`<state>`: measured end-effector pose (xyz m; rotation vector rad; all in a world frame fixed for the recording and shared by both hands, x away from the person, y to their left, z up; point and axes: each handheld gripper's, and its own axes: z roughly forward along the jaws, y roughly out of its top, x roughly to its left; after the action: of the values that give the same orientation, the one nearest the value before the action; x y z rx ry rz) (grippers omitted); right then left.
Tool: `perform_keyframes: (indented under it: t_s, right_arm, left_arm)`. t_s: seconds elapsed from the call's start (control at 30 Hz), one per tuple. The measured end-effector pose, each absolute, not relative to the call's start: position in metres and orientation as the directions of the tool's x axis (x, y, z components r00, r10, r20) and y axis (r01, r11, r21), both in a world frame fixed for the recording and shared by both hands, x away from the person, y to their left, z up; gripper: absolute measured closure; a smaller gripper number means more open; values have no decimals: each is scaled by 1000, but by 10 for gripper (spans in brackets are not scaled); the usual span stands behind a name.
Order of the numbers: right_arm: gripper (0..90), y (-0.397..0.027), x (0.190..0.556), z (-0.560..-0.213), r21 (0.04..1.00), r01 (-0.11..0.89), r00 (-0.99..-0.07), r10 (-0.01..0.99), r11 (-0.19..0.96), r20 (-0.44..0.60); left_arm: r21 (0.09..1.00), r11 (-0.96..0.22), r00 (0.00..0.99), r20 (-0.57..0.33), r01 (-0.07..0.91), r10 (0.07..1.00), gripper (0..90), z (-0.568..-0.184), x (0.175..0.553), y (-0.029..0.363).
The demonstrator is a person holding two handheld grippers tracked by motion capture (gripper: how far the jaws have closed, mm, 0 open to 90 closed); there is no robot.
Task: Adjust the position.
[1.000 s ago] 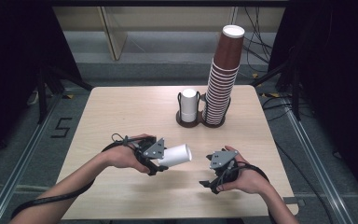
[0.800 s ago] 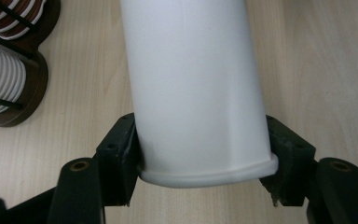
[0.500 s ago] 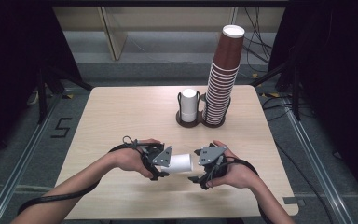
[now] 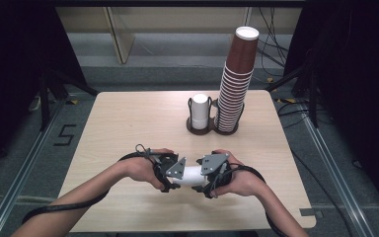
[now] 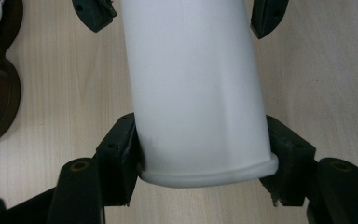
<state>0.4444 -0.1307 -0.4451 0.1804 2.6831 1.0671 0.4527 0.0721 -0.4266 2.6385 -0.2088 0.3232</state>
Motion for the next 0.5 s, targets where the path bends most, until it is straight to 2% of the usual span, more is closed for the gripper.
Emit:
perform_keyframes:
  t_s: [0.17,0.2,0.37,0.43,0.5]
  right_arm:
    - [195,-126,445,-445,677,7,-969,174,736,-178]
    - [201,-126,443,-445,673,36,-968,194,739,-161]
    - [242,-123,446,-447,666,3,-970,164,746,-180]
    - [258,-123,443,-447,661,44,-969,192,749,-153]
    - [274,-122,445,-447,658,17,-972,168,753,-167]
  left_arm:
    - [428,-879,959,263,-211,-103,366,-426,452,69]
    - [428,-878,958,266,-214,-104,366,-426,452,69]
    - [418,-880,955,272,-225,-115,367,-424,451,69]
    - [414,-882,955,272,-227,-118,367,-424,451,70]
    - [407,-884,955,271,-229,-122,367,-424,451,69]
